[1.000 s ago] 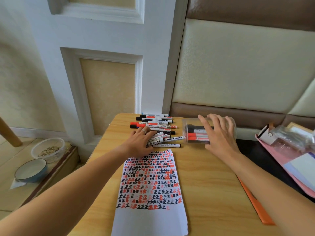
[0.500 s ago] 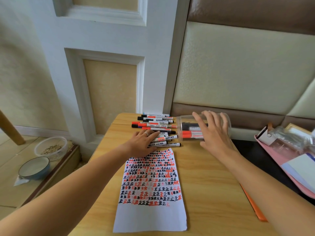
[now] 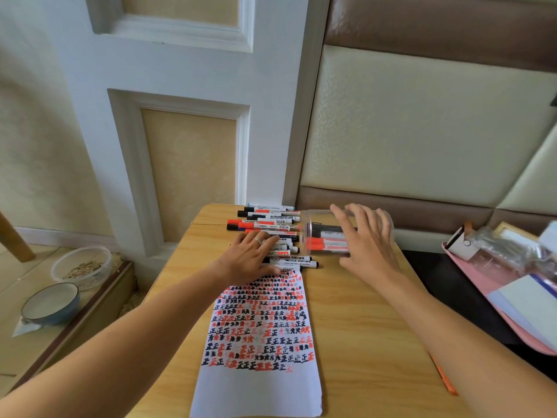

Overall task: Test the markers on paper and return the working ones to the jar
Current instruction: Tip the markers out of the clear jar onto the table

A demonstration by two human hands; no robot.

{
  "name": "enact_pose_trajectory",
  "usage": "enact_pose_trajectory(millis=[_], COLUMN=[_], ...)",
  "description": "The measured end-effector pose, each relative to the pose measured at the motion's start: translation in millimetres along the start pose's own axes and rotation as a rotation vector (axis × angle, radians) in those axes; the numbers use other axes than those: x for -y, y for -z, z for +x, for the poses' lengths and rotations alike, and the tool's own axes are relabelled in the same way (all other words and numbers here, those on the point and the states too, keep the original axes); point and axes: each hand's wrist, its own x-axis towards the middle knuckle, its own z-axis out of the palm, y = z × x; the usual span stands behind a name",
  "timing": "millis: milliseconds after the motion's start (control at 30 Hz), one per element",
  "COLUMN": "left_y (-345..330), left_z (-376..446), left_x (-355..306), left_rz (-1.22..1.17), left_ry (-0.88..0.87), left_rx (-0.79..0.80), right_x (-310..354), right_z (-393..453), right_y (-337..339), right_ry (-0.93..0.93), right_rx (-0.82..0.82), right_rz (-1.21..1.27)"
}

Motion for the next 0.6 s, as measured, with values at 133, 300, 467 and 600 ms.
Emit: enact_pose_trajectory(millis=[133, 300, 467, 600], left_y=[-2.9, 9.5, 44.7, 56.4], left_z=[-7.4, -16.6, -6.3, 2.4], left_x=[-1.5, -10.1, -26.8, -25.9], left_rz=[-0.103, -0.459, -0.563, -0.649], left_ry=[0.050, 0.004, 0.016, -0.052], left_rx=[-0.084, -0.345, -0.296, -0.133], right_x=[23.8, 40.5, 52.4, 55.9], right_z=[3.3, 6.8, 12.3, 13.6], right_y=[-5.3, -9.2, -8.4, -8.3], right_ry=[0.043, 0.047, 0.089, 0.092], right_rx=[0.009, -0.020, -0.048, -0.061], right_rz=[0.035, 0.054, 0.043, 0.045])
